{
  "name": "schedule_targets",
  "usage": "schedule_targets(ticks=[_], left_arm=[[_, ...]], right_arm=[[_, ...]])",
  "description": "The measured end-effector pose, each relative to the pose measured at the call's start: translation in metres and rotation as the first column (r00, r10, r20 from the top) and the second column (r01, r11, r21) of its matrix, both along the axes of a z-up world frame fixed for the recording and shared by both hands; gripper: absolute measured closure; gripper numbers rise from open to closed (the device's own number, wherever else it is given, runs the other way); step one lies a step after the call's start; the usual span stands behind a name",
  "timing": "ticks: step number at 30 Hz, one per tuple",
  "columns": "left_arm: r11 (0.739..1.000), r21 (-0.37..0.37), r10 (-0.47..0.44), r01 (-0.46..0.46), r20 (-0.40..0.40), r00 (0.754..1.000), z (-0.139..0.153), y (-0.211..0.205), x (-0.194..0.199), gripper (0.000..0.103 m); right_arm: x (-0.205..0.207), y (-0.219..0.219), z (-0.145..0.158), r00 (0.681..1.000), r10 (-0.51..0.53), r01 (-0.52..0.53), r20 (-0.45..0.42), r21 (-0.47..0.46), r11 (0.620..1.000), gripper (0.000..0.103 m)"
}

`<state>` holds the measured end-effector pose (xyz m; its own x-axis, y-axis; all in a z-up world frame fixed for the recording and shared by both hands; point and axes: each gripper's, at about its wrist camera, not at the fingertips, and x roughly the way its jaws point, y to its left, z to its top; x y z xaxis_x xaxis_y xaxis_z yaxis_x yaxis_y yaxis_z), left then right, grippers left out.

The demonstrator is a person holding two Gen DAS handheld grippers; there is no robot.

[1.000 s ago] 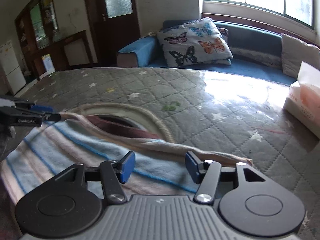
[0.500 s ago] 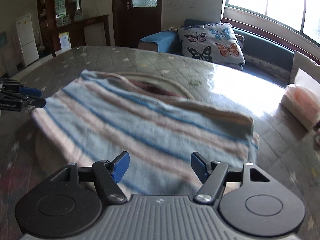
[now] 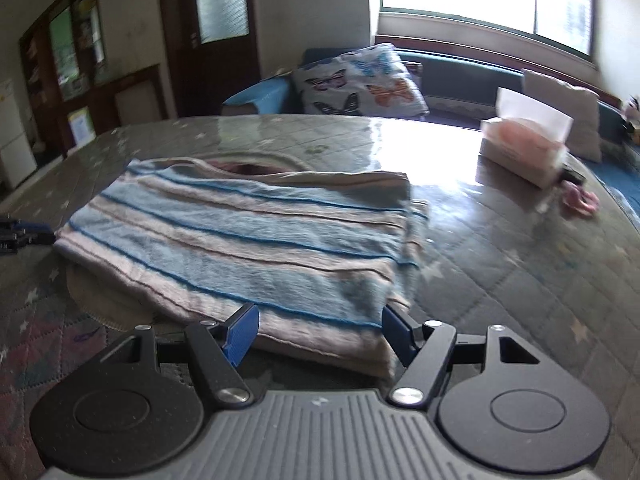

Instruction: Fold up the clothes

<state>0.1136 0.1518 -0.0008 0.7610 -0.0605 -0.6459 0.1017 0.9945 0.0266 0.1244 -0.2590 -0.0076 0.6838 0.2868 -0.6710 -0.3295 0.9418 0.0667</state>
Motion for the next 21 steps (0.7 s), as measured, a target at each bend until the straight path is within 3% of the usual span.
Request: schedule_targets(ticks=[3,5,7,11,12,15,21], left_arm=[[1.000,-0.002,-0.004,0.004,-0.002,1.000,-0.003,-0.001,0.002,0.085],[1.000,-0.004,-0.007,0.007,-0.003,1.000,-0.005,-0.002,0.003,0.096],[1.000,-0.006,-0.007,0.007,-0.003,1.000,-0.006,-0.003,0.003,0.101],[1.000,-0.014,0.013,-0.013,0.001,1.000,-0.005,-0.003,-0.002,0.103],[1.000,-0.017,0.019,-0.019,0.002,1.000,-0.004,-0.003,-0.004,0.103],[0.999,-0.028,0.030,-0.030,0.004,1.000,-0.002,-0.004,-0.010,0.103],[0.998,-0.036,0.042,-0.041,0.015,0.999,0.006,-0.006,-0.031,0.103]], right_arm=[[-0.003,-0.014,0.000,0.999,-0.049,0.049,-0.001,0.032,0.998,0.035],[-0.004,-0.019,-0.002,0.997,-0.072,0.073,-0.010,0.049,0.996,0.037],[-0.005,-0.027,-0.006,0.995,-0.097,0.098,-0.025,0.072,0.993,0.041],[-0.005,-0.038,-0.015,0.991,-0.122,0.128,-0.062,0.120,0.984,0.059],[-0.004,-0.040,-0.017,0.990,-0.123,0.131,-0.071,0.133,0.982,0.070],[-0.004,-0.044,-0.019,0.988,-0.131,0.143,-0.082,0.159,0.977,0.092],[-0.016,-0.055,-0.012,0.987,-0.147,0.155,-0.060,0.162,0.975,0.095]])
